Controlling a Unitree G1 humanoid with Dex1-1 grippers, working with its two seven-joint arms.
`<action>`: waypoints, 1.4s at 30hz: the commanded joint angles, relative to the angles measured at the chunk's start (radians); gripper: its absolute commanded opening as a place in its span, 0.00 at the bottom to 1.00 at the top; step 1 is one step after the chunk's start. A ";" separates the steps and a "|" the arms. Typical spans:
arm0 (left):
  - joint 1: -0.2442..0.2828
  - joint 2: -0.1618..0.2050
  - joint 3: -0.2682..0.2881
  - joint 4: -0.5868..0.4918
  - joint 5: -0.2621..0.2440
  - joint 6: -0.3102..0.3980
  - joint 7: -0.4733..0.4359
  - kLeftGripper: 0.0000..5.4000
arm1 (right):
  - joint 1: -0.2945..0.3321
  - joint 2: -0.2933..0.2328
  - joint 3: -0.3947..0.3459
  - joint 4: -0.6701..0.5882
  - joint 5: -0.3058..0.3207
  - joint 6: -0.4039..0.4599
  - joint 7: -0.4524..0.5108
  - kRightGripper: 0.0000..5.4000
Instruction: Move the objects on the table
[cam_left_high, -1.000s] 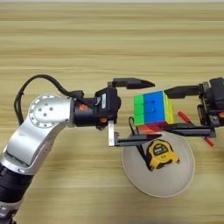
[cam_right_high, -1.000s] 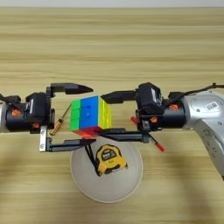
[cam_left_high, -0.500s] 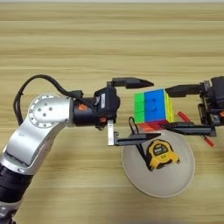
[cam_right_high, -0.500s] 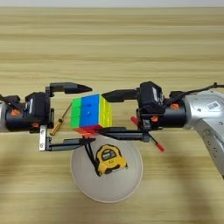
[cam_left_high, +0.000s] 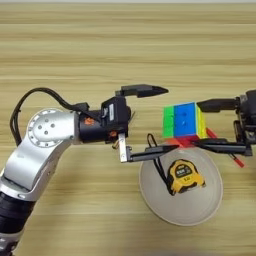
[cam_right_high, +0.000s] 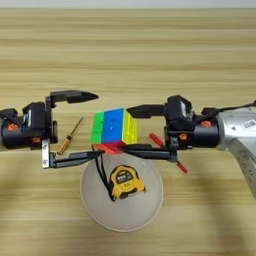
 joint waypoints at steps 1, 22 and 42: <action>0.005 -0.001 0.017 0.006 -0.006 -0.016 0.006 1.00 | 0.011 -0.030 -0.024 0.028 -0.030 -0.028 0.004 0.61; 0.052 -0.021 0.052 0.052 -0.004 -0.061 0.044 1.00 | -0.022 0.015 -0.050 0.386 -0.271 -0.117 -0.227 0.61; 0.065 -0.038 0.095 0.100 0.007 -0.094 0.099 1.00 | -0.161 0.151 -0.037 0.657 -0.488 0.009 -0.662 0.61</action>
